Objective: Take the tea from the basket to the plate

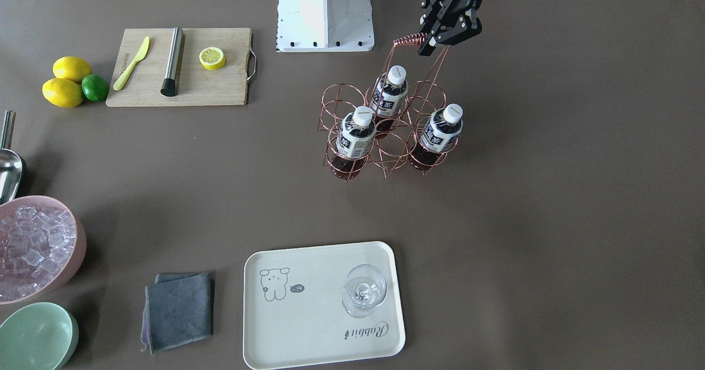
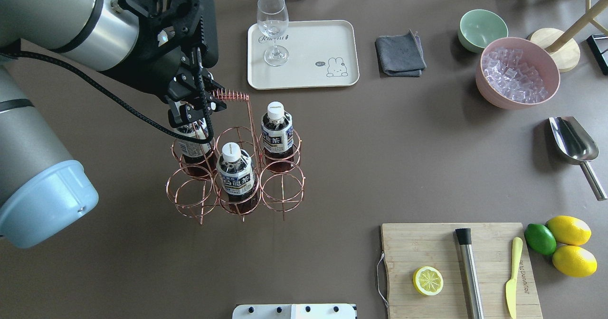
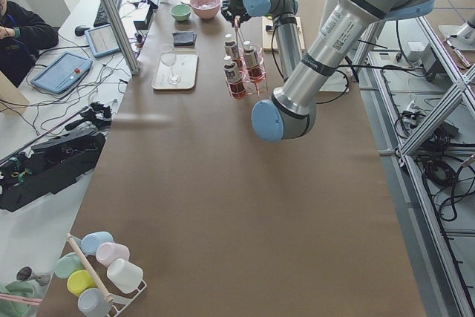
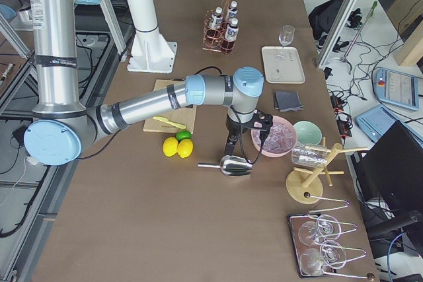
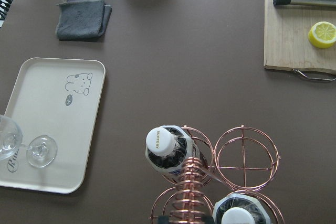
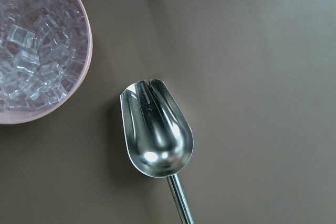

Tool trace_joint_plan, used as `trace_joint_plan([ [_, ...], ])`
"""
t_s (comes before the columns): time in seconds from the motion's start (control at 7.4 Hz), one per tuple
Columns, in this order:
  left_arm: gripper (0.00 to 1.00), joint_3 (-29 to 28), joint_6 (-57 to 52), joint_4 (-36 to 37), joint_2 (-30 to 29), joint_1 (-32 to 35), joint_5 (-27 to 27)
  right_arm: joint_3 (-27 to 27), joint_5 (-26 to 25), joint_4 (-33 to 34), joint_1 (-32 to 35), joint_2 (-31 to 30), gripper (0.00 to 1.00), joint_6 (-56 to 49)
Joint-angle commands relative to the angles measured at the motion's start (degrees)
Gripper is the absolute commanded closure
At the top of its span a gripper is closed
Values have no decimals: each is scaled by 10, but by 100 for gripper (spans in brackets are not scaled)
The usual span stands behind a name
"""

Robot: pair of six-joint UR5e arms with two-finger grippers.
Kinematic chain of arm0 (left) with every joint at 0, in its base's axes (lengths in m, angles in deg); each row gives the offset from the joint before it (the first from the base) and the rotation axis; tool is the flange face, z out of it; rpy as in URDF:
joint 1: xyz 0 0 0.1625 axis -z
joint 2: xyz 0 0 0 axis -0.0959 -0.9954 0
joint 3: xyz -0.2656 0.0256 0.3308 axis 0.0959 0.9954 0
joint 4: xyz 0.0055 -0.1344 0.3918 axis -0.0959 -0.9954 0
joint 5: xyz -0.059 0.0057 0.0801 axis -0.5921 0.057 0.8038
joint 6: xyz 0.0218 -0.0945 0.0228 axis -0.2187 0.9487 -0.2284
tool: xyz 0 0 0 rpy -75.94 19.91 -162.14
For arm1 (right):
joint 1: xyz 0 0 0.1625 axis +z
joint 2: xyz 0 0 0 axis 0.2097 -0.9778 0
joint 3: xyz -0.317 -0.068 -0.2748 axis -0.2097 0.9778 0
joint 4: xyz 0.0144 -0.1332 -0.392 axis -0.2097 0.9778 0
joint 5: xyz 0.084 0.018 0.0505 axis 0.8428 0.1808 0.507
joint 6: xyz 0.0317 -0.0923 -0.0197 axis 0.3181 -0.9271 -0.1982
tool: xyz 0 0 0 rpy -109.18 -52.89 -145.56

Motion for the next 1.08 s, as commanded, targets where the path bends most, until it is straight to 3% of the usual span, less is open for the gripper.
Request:
trace_joint_plan([
  [0.0,100,-10,-1,-6,-18,-25,7,-3,0,-1,-1,-6,0,-17],
  [0.14,100,-28,0,-50,-17,-26,8,-3,0,-1,-3,-7,0,-19],
  [0.41,100,-38,5,-59,-33,-58,36,6,0,-7,-14,-2,0,-15],
  [0.54,100,-37,5,-60,-33,-76,39,12,23,-6,-22,9,0,-6],
  [0.68,100,-37,6,-66,-33,-80,39,22,99,-4,-23,40,1,29],
  [0.95,100,-47,6,-77,-34,-98,39,47,117,-20,-62,116,1,159],
])
